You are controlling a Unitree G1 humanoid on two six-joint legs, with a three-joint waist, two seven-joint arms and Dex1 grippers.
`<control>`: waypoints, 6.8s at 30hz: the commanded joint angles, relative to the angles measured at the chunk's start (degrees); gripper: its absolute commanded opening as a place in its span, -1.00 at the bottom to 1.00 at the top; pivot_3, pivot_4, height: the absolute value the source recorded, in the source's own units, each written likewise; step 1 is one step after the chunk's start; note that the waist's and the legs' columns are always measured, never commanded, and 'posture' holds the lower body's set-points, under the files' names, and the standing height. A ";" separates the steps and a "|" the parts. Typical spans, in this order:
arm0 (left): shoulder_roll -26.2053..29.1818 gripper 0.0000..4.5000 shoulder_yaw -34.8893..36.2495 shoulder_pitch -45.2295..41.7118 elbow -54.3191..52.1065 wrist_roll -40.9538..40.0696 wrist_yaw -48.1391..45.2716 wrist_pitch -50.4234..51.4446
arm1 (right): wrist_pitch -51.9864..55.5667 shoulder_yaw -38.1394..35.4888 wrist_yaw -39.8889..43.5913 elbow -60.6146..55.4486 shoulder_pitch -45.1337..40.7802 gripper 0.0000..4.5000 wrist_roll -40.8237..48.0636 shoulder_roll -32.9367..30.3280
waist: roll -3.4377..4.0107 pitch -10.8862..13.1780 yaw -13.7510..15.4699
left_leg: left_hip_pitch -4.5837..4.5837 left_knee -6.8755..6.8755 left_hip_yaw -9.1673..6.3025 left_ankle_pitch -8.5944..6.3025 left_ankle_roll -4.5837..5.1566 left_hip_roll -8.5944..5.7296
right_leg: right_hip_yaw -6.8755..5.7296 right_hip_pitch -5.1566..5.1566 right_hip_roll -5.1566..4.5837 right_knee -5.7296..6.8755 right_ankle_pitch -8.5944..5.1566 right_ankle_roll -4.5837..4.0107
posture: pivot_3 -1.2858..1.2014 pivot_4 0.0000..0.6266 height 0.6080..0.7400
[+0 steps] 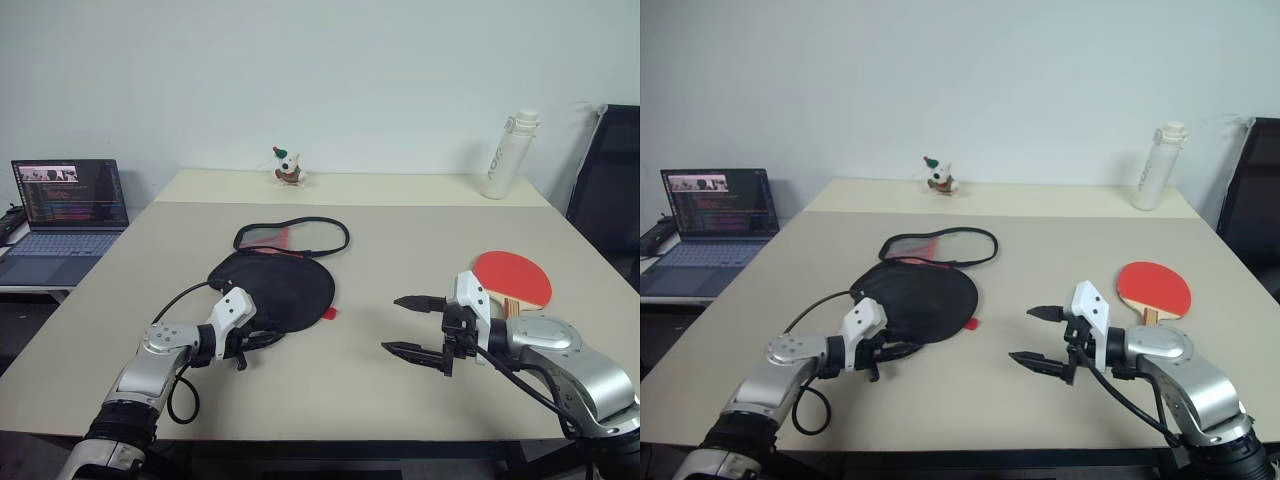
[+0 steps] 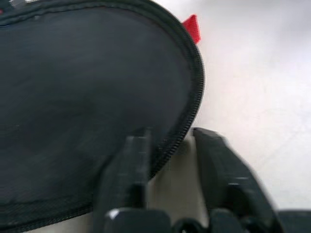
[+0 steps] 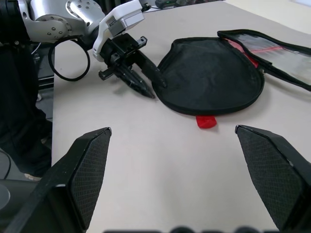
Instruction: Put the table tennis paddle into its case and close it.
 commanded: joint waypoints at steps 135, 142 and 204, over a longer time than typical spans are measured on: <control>0.25 0.21 14.24 13.94 -34.89 -15.81 14.52 20.81 | 40.86 -19.53 -48.64 43.54 -35.47 -0.99 12.86 22.47 | -0.15 0.13 -0.12 | -0.36 -0.06 0.31 0.12 -0.16 0.01 | 0.16 -0.95 -0.09 0.78 -0.03 -0.05 | 0.03 -0.52 1.00; 0.26 0.21 12.08 11.55 -38.27 -17.53 13.83 22.80 | 29.43 -2.30 -24.79 61.00 -45.49 -0.99 -0.82 7.74 | -0.16 0.15 -0.74 | -0.35 -0.20 0.45 0.12 -0.16 0.09 | 0.32 -1.08 0.02 0.77 -0.11 -0.16 | 0.03 -0.52 1.00; 6.86 0.21 14.12 7.44 -35.08 -19.87 5.42 25.04 | 32.57 -8.46 -31.04 16.89 -13.64 0.99 -11.93 25.44 | -0.16 0.39 -0.27 | -0.33 -0.02 0.33 0.26 -0.41 0.08 | 0.18 -0.98 0.00 0.92 -0.13 -0.16 | 0.03 -0.52 1.00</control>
